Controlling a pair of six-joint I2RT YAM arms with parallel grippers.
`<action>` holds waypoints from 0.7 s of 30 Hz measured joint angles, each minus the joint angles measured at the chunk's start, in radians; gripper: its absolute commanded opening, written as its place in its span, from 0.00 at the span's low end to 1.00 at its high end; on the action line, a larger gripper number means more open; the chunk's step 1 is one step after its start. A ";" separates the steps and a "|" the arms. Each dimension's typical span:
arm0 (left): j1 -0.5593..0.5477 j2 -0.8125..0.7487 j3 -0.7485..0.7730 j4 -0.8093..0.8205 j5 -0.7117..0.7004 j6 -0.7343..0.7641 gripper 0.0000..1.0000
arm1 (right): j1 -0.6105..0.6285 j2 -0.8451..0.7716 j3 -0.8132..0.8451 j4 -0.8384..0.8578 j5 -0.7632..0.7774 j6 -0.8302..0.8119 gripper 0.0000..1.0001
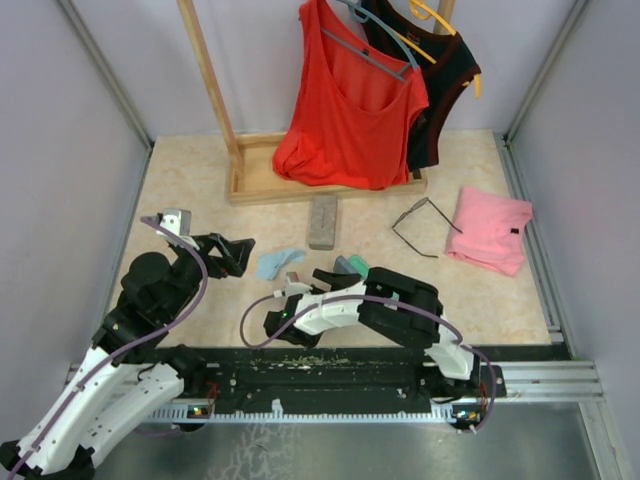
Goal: Organize the sunglasses
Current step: Place the sunglasses case at the center of the board.
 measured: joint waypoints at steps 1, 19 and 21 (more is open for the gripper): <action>0.000 0.000 0.000 -0.001 -0.001 -0.001 0.99 | 0.007 -0.008 0.001 0.004 -0.010 -0.002 0.91; 0.000 -0.019 0.000 -0.053 -0.062 -0.048 0.99 | -0.133 -0.616 -0.132 0.376 -0.369 -0.111 0.84; 0.000 0.003 0.000 -0.058 -0.056 -0.055 0.99 | -0.248 -0.697 -0.186 0.411 -0.434 -0.104 0.82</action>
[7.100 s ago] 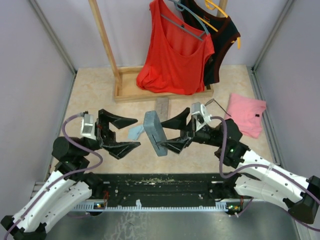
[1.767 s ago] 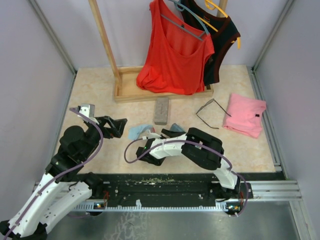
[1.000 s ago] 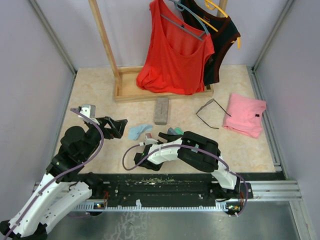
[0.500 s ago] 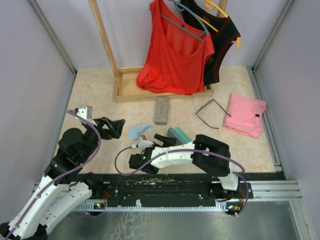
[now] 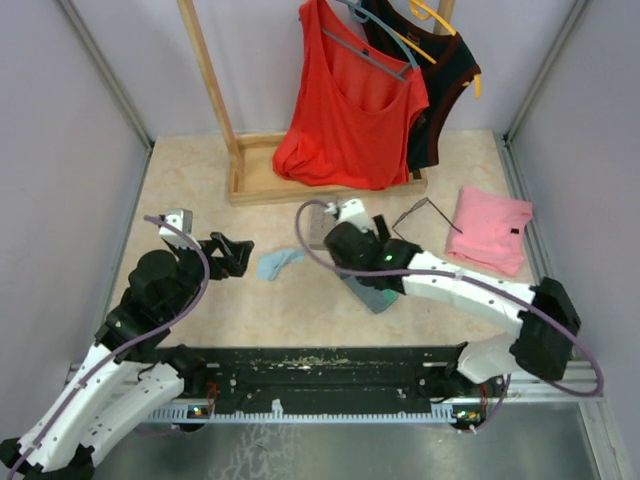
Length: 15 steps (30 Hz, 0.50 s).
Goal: Organize the sunglasses
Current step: Place the sunglasses case at the center of the board, then adjust the sunglasses case at the center of the board.
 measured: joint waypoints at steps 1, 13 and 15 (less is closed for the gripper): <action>0.000 0.011 -0.001 -0.002 0.005 -0.002 0.99 | -0.055 -0.035 -0.027 0.016 -0.029 0.007 0.82; 0.000 0.165 -0.060 -0.007 0.111 -0.036 1.00 | -0.542 -0.111 -0.268 0.134 -0.383 0.129 0.70; -0.002 0.167 -0.070 -0.010 0.124 -0.042 1.00 | -0.547 -0.047 -0.267 0.142 -0.389 0.151 0.70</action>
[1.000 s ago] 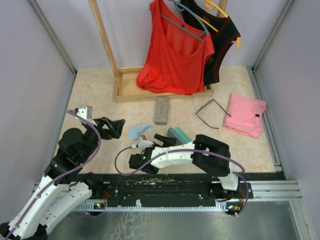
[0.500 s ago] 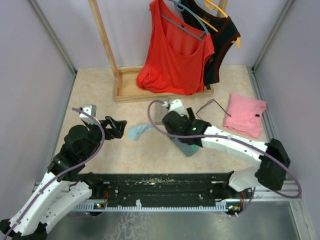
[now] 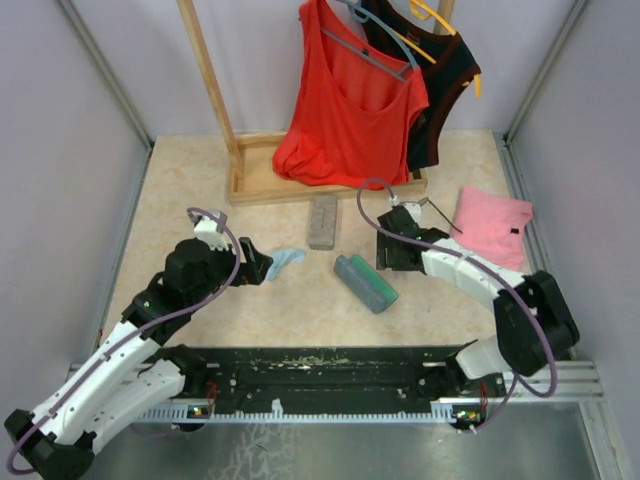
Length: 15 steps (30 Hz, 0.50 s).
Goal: Organize the sunglasses
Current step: Adjust the sunglasses case at the center of the board.
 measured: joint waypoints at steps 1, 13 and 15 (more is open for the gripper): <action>0.000 -0.001 0.000 0.000 0.003 -0.002 1.00 | 0.000 0.030 0.001 0.000 0.003 0.008 0.70; -0.002 -0.017 0.000 0.000 0.008 -0.003 1.00 | -0.001 0.210 0.034 -0.057 0.075 0.080 0.70; -0.002 -0.020 0.000 0.000 0.008 -0.003 1.00 | -0.002 0.212 0.037 -0.064 0.072 0.085 0.70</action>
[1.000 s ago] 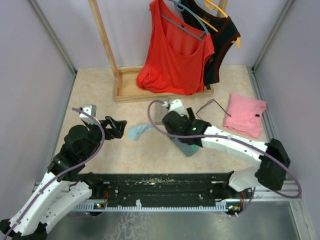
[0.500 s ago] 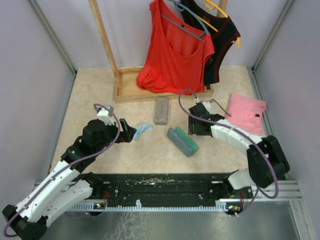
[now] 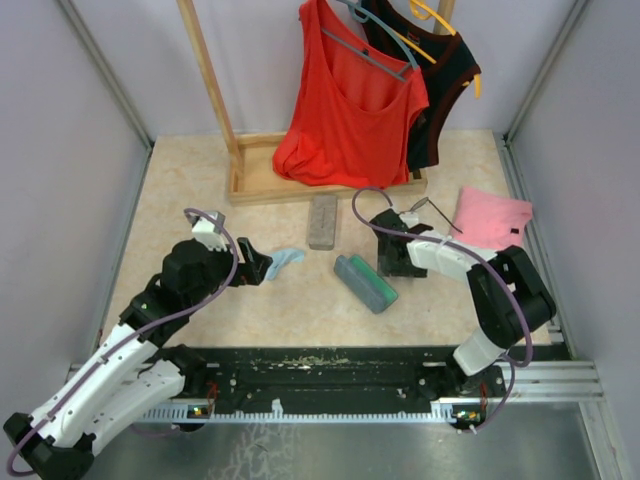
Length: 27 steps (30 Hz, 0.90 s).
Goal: Organize the sunglasses
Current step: Adjust the sunglasses case at the center of the board.
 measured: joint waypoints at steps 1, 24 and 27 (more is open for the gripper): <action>0.000 -0.001 0.000 0.000 0.000 0.000 1.00 | 0.000 0.000 0.002 -0.008 -0.006 0.002 0.70; 0.000 0.006 -0.016 0.000 0.004 -0.026 1.00 | 0.220 -0.047 -0.047 -0.084 -0.258 0.124 0.70; 0.000 0.006 -0.019 0.000 0.004 -0.026 1.00 | 0.288 -0.060 -0.060 -0.040 -0.251 0.172 0.70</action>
